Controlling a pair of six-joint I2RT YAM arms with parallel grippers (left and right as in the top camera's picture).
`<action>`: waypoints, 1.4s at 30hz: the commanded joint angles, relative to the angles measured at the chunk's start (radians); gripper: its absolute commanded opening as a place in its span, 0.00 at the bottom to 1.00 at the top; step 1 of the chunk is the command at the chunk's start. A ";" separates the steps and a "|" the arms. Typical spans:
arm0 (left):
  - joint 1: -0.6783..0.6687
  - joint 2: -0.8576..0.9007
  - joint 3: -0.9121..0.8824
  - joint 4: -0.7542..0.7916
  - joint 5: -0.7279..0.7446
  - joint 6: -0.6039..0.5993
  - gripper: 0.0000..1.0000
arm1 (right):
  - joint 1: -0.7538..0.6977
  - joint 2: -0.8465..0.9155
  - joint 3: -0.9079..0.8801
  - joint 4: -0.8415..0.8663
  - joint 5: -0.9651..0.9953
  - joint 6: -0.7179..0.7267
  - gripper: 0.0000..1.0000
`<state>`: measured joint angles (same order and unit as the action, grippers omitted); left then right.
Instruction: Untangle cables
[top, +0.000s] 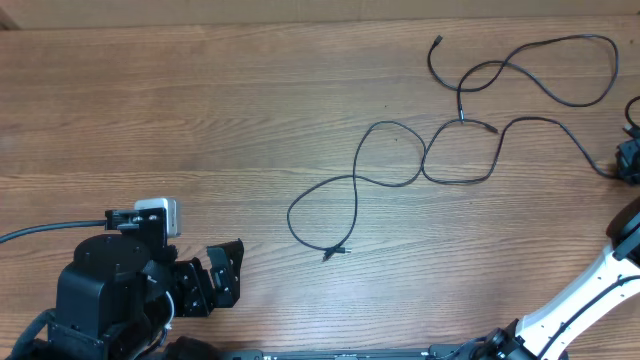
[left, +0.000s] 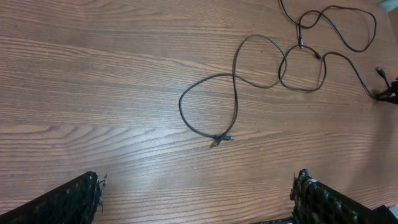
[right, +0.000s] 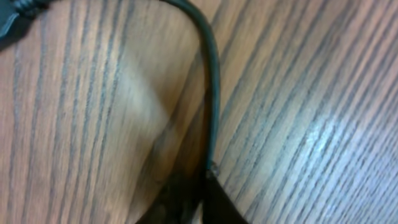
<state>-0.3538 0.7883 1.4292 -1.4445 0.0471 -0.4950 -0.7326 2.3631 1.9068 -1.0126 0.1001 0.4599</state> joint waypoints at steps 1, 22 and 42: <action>-0.007 0.002 0.002 0.001 -0.014 0.008 1.00 | -0.021 0.019 0.023 -0.033 -0.008 0.000 0.04; -0.007 0.002 0.002 0.001 -0.014 0.008 1.00 | -0.065 -0.135 0.202 -0.055 -0.583 -0.276 0.04; -0.006 0.002 0.002 0.001 -0.014 0.008 0.99 | -0.060 -0.048 0.187 -0.123 -0.064 -0.044 0.57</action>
<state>-0.3538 0.7883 1.4292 -1.4445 0.0471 -0.4950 -0.7914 2.2639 2.0876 -1.1275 -0.0551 0.3702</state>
